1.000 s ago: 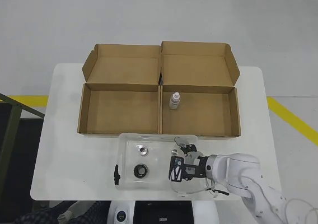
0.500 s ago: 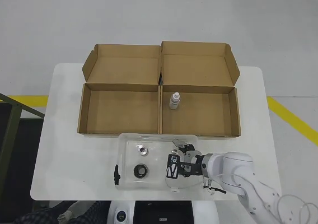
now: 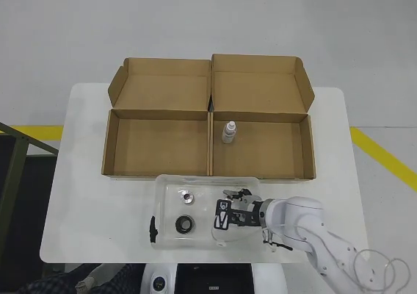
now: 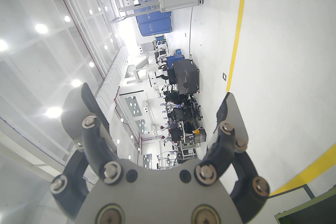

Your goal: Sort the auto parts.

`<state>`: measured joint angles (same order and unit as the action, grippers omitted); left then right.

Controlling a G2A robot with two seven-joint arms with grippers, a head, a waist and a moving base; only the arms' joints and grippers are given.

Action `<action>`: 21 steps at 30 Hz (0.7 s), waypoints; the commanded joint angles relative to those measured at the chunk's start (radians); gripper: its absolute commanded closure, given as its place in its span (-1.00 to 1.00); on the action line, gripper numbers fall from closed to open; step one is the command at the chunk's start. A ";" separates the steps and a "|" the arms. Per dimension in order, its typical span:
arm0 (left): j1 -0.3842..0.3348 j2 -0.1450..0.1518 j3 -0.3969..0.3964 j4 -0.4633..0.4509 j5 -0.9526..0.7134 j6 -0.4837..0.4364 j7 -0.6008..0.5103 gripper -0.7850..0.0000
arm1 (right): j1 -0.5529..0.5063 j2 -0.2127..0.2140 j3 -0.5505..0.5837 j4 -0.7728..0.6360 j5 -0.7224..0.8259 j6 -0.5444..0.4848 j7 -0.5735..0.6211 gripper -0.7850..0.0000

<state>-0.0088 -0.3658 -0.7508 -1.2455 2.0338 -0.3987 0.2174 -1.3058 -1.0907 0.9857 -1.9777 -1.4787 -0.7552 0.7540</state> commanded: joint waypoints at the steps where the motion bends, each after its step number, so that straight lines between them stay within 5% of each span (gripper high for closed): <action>1: 0.000 0.000 0.000 0.000 0.000 0.000 0.000 -1.00 | 0.006 -0.001 -0.006 0.004 -0.004 0.007 0.008 0.00; 9: 0.000 0.000 0.000 0.000 0.000 0.000 0.000 -1.00 | 0.024 -0.005 -0.028 0.020 -0.021 0.030 0.033 0.19; 15: 0.000 0.000 0.000 0.000 0.000 0.000 0.000 -1.00 | 0.031 -0.006 -0.040 0.017 -0.036 0.034 0.046 0.98; 21: 0.000 0.000 0.000 0.000 0.000 0.000 0.000 -1.00 | 0.034 -0.006 -0.047 0.002 -0.035 0.023 0.043 1.00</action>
<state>-0.0088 -0.3658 -0.7508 -1.2455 2.0338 -0.3987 0.2174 -1.2723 -1.0968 0.9397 -1.9732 -1.5152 -0.7291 0.7991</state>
